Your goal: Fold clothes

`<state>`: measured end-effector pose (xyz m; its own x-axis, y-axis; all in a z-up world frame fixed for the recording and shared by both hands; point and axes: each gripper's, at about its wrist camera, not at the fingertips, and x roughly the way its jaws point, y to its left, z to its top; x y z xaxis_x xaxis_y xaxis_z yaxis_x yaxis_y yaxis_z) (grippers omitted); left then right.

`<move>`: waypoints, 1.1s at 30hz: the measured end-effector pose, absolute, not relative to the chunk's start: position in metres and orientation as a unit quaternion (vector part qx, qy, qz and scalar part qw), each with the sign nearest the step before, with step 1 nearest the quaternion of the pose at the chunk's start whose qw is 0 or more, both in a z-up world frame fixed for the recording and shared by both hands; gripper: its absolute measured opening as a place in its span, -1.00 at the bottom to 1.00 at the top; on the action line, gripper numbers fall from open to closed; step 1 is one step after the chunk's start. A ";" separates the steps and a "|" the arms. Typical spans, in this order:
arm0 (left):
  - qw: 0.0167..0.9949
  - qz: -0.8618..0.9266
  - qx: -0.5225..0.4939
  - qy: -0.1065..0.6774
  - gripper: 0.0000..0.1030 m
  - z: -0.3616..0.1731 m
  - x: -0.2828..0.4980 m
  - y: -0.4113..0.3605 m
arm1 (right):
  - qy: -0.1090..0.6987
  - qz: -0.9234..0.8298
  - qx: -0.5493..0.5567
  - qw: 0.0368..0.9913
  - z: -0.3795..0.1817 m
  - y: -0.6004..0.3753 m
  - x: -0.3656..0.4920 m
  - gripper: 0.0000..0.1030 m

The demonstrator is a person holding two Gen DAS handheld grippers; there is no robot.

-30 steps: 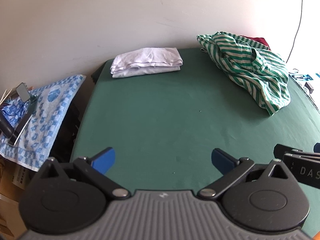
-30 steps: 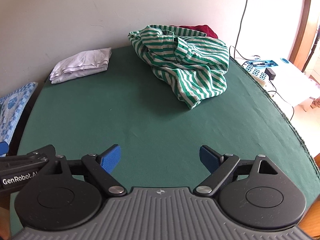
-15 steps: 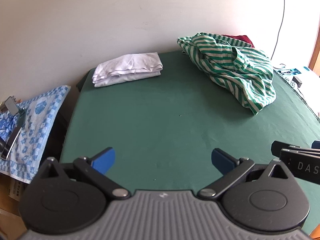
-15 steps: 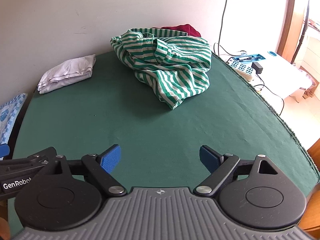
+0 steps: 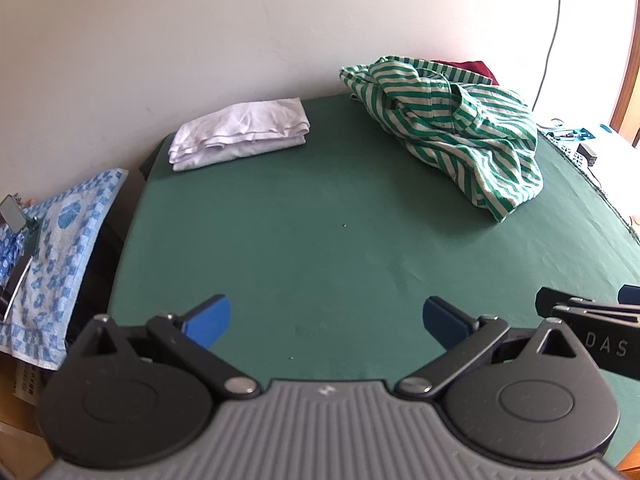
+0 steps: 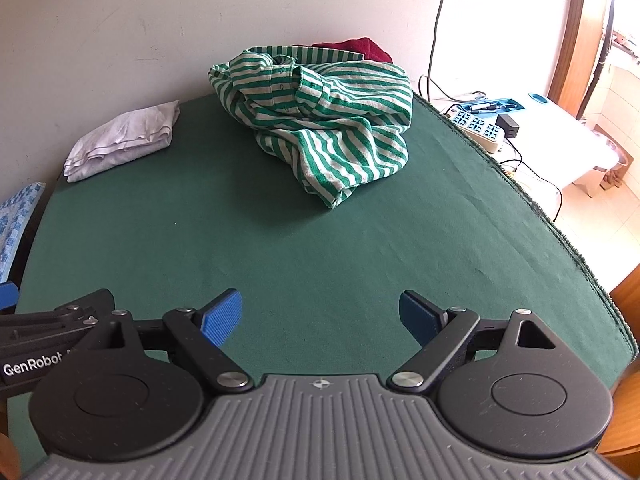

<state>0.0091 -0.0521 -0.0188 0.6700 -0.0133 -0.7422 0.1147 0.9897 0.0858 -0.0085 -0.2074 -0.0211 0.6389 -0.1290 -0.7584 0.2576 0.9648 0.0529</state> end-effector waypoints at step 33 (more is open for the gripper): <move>0.902 0.009 0.082 0.424 0.99 -0.032 0.176 -0.135 | 0.353 0.095 0.083 0.927 -0.069 -0.329 0.299 -0.74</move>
<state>0.1757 -0.1348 -0.0321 0.6405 0.0868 -0.7630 0.0526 0.9863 0.1564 0.2992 -0.3287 -0.0693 0.7329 0.2355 -0.6383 -0.1182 0.9680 0.2214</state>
